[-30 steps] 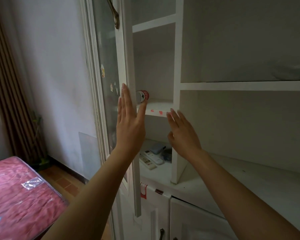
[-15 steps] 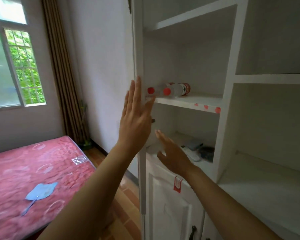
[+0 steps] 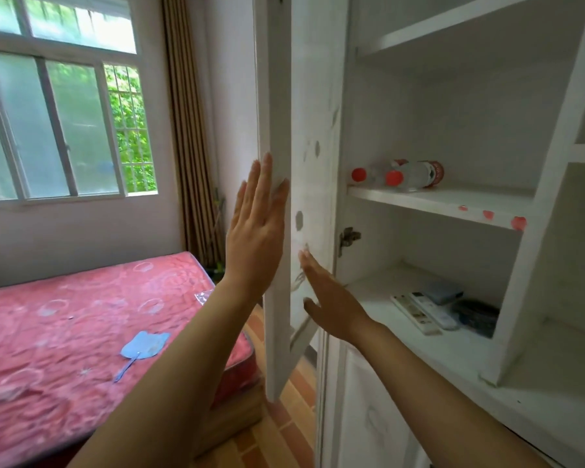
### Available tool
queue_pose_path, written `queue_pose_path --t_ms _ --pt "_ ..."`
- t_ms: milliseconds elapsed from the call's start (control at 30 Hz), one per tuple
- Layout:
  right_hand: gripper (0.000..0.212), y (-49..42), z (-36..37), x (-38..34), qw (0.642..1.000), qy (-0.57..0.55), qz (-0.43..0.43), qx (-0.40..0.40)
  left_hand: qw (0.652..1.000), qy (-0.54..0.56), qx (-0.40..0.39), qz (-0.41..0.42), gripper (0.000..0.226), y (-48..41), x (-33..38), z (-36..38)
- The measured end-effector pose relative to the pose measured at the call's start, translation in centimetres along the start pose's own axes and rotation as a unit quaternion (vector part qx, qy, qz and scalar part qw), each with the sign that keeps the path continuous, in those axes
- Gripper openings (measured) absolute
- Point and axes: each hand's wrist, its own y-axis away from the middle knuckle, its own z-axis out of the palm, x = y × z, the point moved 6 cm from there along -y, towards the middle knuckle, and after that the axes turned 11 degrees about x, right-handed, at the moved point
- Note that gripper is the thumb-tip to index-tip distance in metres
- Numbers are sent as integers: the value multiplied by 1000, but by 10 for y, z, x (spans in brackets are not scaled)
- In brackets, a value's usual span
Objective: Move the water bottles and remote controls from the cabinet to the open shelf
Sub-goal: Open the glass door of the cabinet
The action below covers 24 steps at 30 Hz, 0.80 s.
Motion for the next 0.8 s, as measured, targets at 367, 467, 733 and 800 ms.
queue_pose_path --t_ms 367,467,733,800 --pt "74 -37 40 -9 998 22 14 -49 989 -129 -60 -23 60 16 -65 -2" --pt "75 -50 51 -9 997 35 18 -65 983 -153 -96 -40 69 31 -80 2" --pt "74 -68 63 -12 996 68 -13 -62 964 -178 -187 -57 65 78 -110 23" --pt "66 -66 60 -9 996 75 -10 -55 964 -167 -195 -71 60 83 -116 27"
